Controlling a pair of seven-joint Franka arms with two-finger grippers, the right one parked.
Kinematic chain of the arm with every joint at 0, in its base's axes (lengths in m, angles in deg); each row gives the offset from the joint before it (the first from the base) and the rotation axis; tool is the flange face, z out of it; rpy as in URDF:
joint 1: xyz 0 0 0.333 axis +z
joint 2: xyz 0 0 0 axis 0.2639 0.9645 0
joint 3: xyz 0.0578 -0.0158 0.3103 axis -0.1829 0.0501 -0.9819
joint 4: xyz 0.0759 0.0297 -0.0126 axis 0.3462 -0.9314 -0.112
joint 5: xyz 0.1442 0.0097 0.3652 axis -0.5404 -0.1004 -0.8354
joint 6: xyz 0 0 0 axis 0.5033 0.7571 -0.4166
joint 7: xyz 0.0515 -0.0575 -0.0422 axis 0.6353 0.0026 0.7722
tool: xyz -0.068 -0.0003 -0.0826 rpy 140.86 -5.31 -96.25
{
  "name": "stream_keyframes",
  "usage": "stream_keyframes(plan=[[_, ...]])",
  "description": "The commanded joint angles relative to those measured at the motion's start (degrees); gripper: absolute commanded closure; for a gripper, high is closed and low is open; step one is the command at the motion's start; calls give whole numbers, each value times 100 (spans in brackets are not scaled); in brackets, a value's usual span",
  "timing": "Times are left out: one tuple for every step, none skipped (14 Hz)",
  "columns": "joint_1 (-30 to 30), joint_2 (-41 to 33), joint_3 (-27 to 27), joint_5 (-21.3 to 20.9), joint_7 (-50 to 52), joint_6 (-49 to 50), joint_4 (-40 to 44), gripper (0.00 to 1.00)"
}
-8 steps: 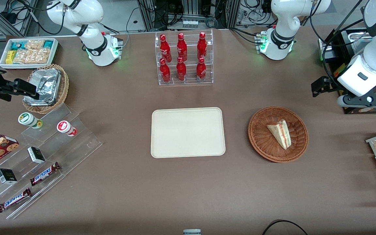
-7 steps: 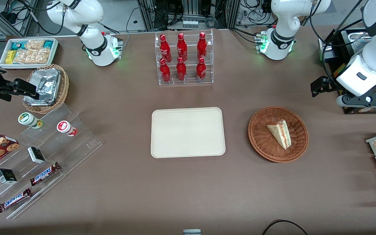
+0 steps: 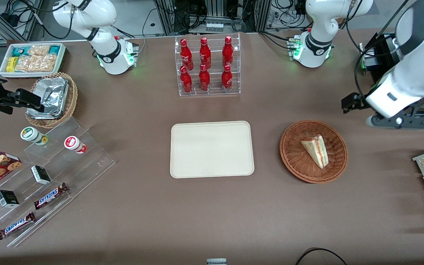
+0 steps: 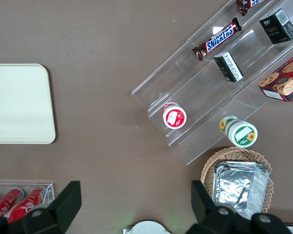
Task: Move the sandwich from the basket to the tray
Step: 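Move the left gripper over the wicker basket above the sandwich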
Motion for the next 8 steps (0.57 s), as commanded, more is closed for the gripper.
stream_keyframes(plan=[[-12,-102,-8,56,-32,-643,-838,0],[-21,-111,-8,56,-24,-933,-1120,0],[-21,-137,-8,56,29,-1292,-1427,0],[-21,-137,-8,56,55,-1679,-1743,0],[-21,-137,-8,56,64,-2022,-2016,0],[-21,-146,-8,56,91,-2391,-2289,0],[-21,-137,-8,56,343,-2717,-2518,0],[-21,-94,-8,56,781,-3024,-2685,0]])
